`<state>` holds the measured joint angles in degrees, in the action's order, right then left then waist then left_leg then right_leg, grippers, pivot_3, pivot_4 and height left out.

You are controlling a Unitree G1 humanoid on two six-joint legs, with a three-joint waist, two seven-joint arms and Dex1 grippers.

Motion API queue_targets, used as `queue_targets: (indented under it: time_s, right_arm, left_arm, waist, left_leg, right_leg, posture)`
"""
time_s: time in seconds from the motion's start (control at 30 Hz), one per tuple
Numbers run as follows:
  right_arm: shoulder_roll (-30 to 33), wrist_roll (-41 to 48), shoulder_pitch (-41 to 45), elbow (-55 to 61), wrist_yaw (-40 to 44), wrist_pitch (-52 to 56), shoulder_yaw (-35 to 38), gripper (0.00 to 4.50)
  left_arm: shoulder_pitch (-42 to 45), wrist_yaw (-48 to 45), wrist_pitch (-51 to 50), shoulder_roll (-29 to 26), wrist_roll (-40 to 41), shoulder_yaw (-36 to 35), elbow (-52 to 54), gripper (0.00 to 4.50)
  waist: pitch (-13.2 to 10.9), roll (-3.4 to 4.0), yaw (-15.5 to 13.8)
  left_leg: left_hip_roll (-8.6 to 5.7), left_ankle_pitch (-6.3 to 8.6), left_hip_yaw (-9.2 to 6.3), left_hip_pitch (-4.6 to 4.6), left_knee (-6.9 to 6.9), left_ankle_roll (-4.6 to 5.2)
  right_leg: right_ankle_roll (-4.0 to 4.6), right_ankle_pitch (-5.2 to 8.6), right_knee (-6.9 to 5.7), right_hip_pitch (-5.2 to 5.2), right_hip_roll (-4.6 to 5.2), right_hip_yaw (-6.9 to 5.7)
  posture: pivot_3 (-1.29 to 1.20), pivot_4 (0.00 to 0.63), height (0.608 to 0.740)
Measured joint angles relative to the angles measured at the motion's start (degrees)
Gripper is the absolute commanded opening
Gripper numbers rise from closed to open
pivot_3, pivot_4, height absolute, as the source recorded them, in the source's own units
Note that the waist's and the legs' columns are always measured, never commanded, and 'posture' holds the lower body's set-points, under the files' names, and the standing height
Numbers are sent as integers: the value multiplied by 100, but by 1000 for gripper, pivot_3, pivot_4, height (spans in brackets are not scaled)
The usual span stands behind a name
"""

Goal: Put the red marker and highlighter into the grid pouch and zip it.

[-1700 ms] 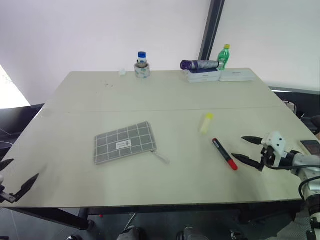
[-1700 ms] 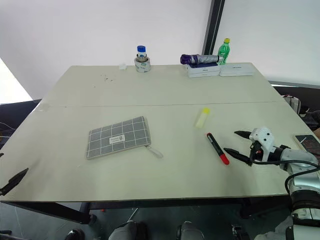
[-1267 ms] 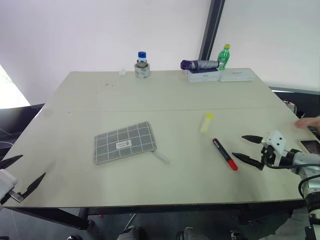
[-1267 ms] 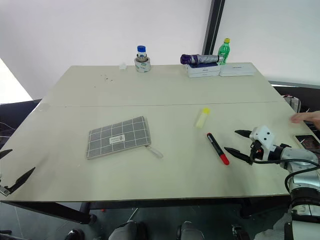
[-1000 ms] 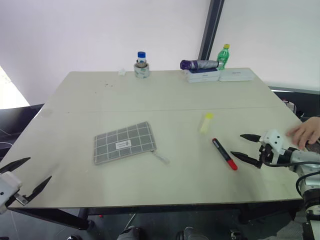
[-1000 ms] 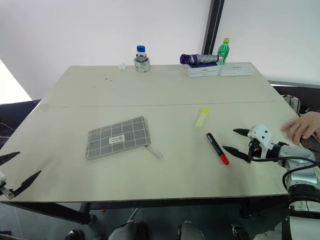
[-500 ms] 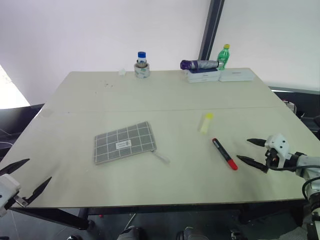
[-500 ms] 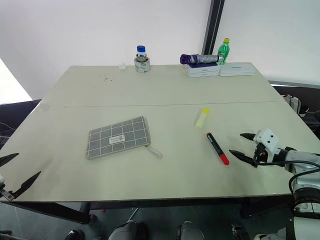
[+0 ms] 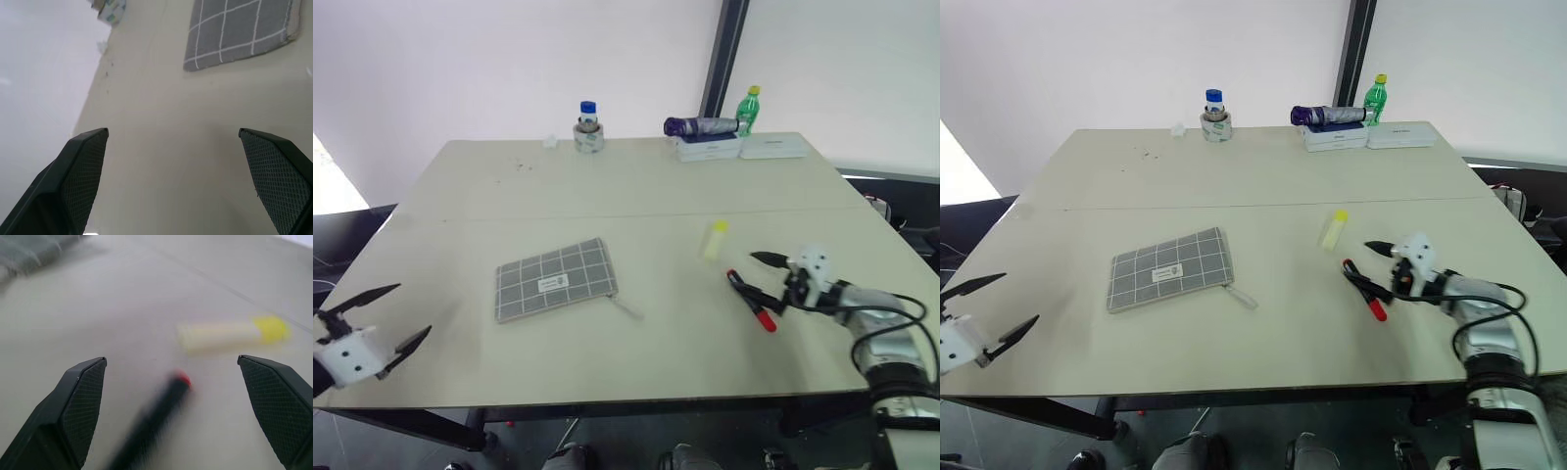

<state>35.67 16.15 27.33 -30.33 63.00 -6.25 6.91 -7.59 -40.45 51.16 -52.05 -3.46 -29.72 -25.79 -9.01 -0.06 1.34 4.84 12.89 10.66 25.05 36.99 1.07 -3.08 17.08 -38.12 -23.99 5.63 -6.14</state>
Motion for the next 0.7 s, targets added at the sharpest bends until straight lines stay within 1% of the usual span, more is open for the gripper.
queue_targets:
  time_s: [0.1,0.17,0.23,0.3,0.33,0.4,0.53,0.57,0.6,0.63,0.7]
  right_arm:
    - [-585,29,150,556,-369,616,-311,4455]
    - [-890,-122,296,635,-594,838,-611,4455]
    - [-1103,-368,422,617,-785,832,-882,4455]
    - [-1313,-695,593,467,-1077,678,-1112,4455]
    - [-1438,-845,712,343,-1268,628,-1170,4229]
    - [-1627,-989,916,202,-1554,581,-1272,3586]
    - [-1793,-1339,1128,-89,-2067,302,-1339,1549]
    - [-1859,-1410,1142,-169,-2195,246,-1341,912]
    - [-1937,-1520,1150,-260,-2333,174,-1368,399]
    - [-2005,-1627,1158,-354,-2461,96,-1428,77]
    - [-2156,-1834,1186,-559,-2678,-49,-1576,77]
  left_arm:
    - [533,237,674,-225,-456,484,-684,4500]
    - [970,466,1110,-351,-859,880,-1212,4500]
    - [1317,740,1472,-489,-1308,1180,-1584,4500]
    - [1677,1163,1790,-649,-1922,1502,-1909,4500]
    - [1855,1422,1900,-684,-2232,1646,-2046,4500]
    - [2113,1878,2026,-709,-2691,1905,-2239,4500]
    - [2439,2918,2078,-882,-3519,2430,-2576,4500]
    - [2515,3136,2074,-929,-3688,2526,-2609,4500]
    - [2626,3372,2060,-973,-3869,2679,-2660,4500]
    - [2724,3599,2052,-996,-4031,2814,-2705,4500]
    - [2913,4026,2027,-1008,-4314,3087,-2728,4500]
  waist:
    - [0,0,-1]
    - [1,-1,-23]
    - [1,-1,-32]
    - [1,-1,-30]
    - [1,-1,-26]
    - [1,-1,-21]
    - [1,-1,-24]
    - [1,-1,-22]
    - [1,-1,-23]
    - [1,-1,-20]
    - [1,-1,-21]
  left_leg:
    - [0,-8,7,21,0,13]
    - [-1,-11,12,35,5,15]
    - [-4,-11,22,38,8,16]
    - [-6,-12,30,39,9,16]
    - [-6,-12,32,37,9,15]
    - [-6,-24,37,42,9,-6]
    - [-5,-31,46,45,4,-17]
    - [-5,-32,48,45,3,-19]
    - [-5,-34,58,44,3,-22]
    - [-5,-35,62,43,2,-25]
    - [-4,-39,64,43,2,-31]
  right_leg:
    - [-12,-7,-4,-15,-3,-1]
    - [-13,-8,-11,-20,-7,-4]
    - [-14,-8,-12,-28,-13,-5]
    - [-15,-8,-11,-35,-14,-4]
    - [-15,-8,-13,-35,-14,-3]
    - [-16,-8,-19,-32,-14,0]
    - [-18,-7,-22,-36,-17,0]
    - [-18,-7,-23,-37,-17,0]
    - [-19,-6,-27,-38,-18,0]
    - [-19,-6,-29,-38,-19,0]
    - [-19,-6,-38,-43,-19,1]
  posture:
    - [0,150,740]
    - [0,150,740]
    - [0,150,740]
    - [0,150,740]
    - [0,150,740]
    - [0,150,740]
    - [0,150,740]
    - [0,150,740]
    - [0,150,740]
    - [0,150,740]
    - [0,150,740]
